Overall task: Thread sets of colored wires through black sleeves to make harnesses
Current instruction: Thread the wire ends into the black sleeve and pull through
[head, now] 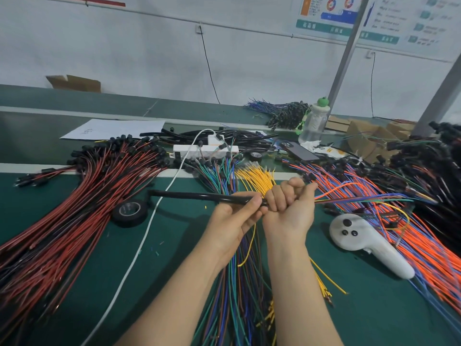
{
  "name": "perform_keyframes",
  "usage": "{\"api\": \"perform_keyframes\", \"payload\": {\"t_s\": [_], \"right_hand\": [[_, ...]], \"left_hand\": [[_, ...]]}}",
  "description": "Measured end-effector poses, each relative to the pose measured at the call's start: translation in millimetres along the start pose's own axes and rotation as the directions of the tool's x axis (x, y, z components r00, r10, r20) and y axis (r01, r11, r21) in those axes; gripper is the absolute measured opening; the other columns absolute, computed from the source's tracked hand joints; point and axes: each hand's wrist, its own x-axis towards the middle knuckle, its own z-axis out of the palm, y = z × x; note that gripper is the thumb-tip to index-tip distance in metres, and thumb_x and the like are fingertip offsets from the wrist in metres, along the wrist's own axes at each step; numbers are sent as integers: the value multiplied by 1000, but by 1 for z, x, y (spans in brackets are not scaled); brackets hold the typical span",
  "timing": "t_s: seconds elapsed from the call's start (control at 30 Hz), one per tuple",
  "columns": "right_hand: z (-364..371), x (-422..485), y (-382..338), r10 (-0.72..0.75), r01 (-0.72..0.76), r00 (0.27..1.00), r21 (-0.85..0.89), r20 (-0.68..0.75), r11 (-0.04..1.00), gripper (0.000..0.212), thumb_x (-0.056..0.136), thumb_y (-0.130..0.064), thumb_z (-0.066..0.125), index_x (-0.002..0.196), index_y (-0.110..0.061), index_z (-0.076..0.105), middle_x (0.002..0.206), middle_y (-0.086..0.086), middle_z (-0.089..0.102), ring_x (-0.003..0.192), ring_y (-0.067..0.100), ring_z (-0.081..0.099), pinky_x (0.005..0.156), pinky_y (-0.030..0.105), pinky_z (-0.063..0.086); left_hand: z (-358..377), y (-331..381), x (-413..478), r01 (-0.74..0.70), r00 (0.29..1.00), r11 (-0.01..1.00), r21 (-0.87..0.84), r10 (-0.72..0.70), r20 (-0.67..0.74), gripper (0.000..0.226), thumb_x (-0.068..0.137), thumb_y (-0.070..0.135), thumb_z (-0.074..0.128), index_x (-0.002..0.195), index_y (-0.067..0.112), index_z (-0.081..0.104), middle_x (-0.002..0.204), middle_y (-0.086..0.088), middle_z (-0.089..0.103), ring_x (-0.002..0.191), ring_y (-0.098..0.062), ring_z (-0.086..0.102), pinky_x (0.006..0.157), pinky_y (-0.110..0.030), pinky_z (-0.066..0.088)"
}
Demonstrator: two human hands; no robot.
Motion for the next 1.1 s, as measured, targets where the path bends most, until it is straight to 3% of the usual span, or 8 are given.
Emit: {"api": "perform_keyframes", "payload": {"t_s": [0.1,0.2,0.3,0.4,0.5,0.7,0.87,1.1], "right_hand": [[0,-1,11,-17,29,999,-400,35,916,62,103,-44,25,69,-12,66,58,0,63,58,14,59,60,24,47],[-1,-6,25,232,-113,965,-607,120,787,60,102,-47,26,85,-13,73,75,4,72,73,17,65,70,27,50],[2,-1,11,238,-158,965,-479,110,863,40,89,-52,45,95,-20,68,81,-2,62,65,11,54,57,19,42],[-3,12,-21,97,-95,995,-101,11,990,36,94,-49,46,72,-22,53,65,-7,47,40,5,26,38,15,20],[1,14,-21,-18,-7,992,-198,-127,980,47,101,-43,40,60,-22,35,53,-8,42,35,4,28,35,16,15],[13,13,13,-12,-55,978,-315,-208,948,49,99,-42,44,57,-18,41,51,-6,52,37,9,39,37,14,24],[15,17,-1,46,-75,981,-150,-190,986,44,101,-37,43,63,-14,43,47,-4,51,31,2,32,30,13,19],[24,12,12,164,-173,984,-179,-65,969,37,98,-43,46,75,-16,59,64,-4,53,36,5,23,35,14,18]], "left_hand": [[2,1,3,-90,996,991,96,92,-16,7,83,4,62,83,9,67,75,-1,70,69,-9,66,68,-17,53],[4,9,6,-183,980,948,260,197,-31,11,86,2,61,84,10,68,81,-5,71,80,-17,66,81,-27,54],[-1,26,7,-206,971,948,244,228,-66,11,86,0,61,82,8,67,71,2,70,65,-8,66,66,-17,54],[-18,41,6,-193,968,964,181,218,-126,7,85,5,63,83,10,67,70,3,70,63,-7,67,61,-12,52],[-12,40,7,-188,972,961,204,212,-105,4,85,7,63,85,10,64,67,4,69,61,-7,67,59,-13,51],[13,25,13,-207,974,876,436,225,11,11,88,10,63,82,18,67,67,9,67,62,-2,62,58,-14,50],[-14,53,9,-131,985,985,-116,143,99,23,81,15,57,101,17,69,104,2,71,61,-2,58,58,-14,52],[9,54,19,-246,968,968,42,248,-36,21,96,12,46,86,4,63,83,-2,73,60,-2,60,61,-12,52]]}}
